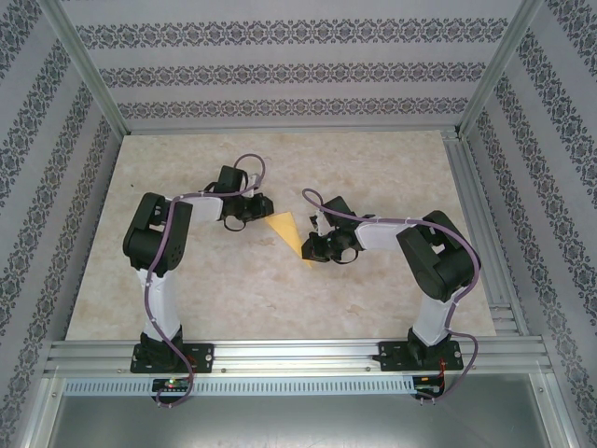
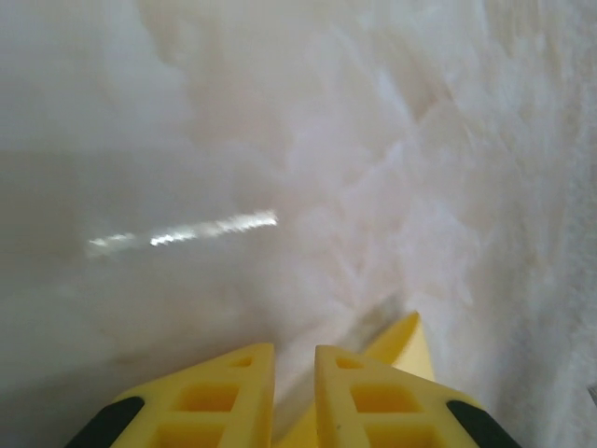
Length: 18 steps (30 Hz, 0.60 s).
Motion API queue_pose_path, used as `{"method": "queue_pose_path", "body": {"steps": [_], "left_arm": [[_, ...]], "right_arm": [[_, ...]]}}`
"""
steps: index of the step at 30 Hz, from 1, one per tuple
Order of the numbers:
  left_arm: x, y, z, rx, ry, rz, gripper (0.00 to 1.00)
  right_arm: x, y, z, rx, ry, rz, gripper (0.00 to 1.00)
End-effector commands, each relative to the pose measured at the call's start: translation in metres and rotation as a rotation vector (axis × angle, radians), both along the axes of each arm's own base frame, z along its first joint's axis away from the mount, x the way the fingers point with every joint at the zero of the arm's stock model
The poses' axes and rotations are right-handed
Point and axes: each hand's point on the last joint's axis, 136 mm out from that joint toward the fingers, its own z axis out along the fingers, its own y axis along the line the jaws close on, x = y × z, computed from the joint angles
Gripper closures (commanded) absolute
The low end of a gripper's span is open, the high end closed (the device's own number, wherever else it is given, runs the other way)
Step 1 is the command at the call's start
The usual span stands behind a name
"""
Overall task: Fold a paper plane with a square sheet of paper (pick it up from the middle)
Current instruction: Fold the wing for the fifth time at the center of the table, then turn over a paper plane at the center of the table.
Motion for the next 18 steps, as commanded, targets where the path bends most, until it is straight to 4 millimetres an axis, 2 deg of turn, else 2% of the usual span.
{"method": "queue_pose_path", "body": {"steps": [1,3,6,9,12,15,18], "left_arm": [[0.016,0.046,-0.026,0.157,0.007,0.104,0.8],[0.022,0.052,-0.018,0.165,-0.005,0.124,0.8],[0.027,0.061,-0.002,0.195,-0.03,0.158,0.78],[0.023,0.072,0.016,0.232,-0.043,0.211,0.75],[0.009,0.084,0.029,0.272,-0.023,0.266,0.67],[-0.012,0.088,0.039,0.313,-0.003,0.292,0.6],[-0.035,0.086,0.049,0.355,0.022,0.314,0.52]], "right_arm": [[-0.042,-0.064,-0.062,-0.298,0.171,-0.05,0.9],[-0.037,-0.058,-0.055,-0.269,0.153,-0.051,0.89],[-0.018,-0.039,-0.029,-0.178,0.084,-0.058,0.84],[0.008,-0.017,0.017,-0.062,-0.027,-0.069,0.77],[0.028,-0.004,0.069,0.043,-0.156,-0.094,0.66],[0.037,-0.009,0.107,0.084,-0.265,-0.127,0.51],[0.044,-0.031,0.121,0.032,-0.354,-0.188,0.38]]}}
